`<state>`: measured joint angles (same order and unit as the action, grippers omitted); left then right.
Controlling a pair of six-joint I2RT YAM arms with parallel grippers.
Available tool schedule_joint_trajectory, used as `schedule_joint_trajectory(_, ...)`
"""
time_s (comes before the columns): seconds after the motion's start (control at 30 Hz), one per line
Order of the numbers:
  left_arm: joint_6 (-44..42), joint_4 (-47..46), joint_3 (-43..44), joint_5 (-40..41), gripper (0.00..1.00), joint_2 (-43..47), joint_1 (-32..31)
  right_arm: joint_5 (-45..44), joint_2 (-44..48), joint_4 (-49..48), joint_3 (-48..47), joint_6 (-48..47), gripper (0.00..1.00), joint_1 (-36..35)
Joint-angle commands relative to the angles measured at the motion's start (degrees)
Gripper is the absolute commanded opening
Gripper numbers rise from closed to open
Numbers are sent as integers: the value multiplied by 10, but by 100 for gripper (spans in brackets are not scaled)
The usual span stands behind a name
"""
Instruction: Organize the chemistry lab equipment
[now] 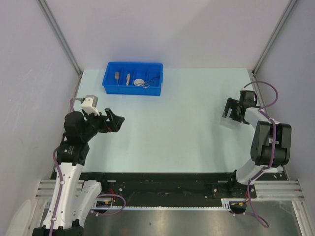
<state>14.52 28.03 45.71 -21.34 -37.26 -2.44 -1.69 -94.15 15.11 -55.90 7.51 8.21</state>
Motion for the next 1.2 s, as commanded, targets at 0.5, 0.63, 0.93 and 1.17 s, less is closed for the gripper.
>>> schedule_joint_trajectory(0.5,-1,-25,-12,-7,100,-5,4,-53,2,-17,-7,33,100,-35)
schedule_joint_trajectory(0.63,0,-25,-14,-5,100,-4,4,-79,-30,-7,-20,31,100,-36)
schedule_joint_trajectory(0.93,1,-25,-10,-6,100,-11,4,-82,-42,-25,-27,0,76,-58)
schedule_joint_trajectory(1.17,1,-25,-11,-3,100,-14,3,-78,-17,-68,-34,-35,36,-99)
